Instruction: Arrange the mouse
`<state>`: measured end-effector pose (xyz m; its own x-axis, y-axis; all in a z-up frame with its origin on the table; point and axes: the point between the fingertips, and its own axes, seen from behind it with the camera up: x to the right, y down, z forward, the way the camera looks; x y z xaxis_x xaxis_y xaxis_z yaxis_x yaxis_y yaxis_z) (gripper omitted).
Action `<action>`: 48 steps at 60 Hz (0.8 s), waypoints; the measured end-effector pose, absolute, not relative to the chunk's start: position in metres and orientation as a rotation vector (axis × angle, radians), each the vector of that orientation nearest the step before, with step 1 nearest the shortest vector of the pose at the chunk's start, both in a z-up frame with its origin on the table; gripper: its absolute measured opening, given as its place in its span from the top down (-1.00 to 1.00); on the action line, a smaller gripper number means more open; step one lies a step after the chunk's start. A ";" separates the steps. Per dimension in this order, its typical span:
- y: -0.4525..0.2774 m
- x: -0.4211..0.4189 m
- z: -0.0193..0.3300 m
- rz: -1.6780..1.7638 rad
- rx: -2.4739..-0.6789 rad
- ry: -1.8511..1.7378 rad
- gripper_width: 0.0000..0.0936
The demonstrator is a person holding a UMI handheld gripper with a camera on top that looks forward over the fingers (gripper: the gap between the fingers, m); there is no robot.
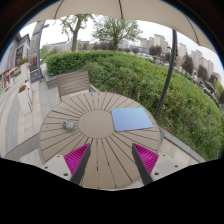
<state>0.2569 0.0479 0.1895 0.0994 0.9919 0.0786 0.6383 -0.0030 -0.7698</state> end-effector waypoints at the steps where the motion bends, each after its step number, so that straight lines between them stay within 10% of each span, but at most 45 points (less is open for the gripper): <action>1: 0.044 0.257 0.190 0.683 -1.713 -1.615 -0.83; 48: -0.161 0.164 0.080 0.845 -1.692 -1.631 -0.83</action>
<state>0.1636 -0.1605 0.0800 0.0261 0.9995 -0.0203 0.5928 -0.0319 -0.8047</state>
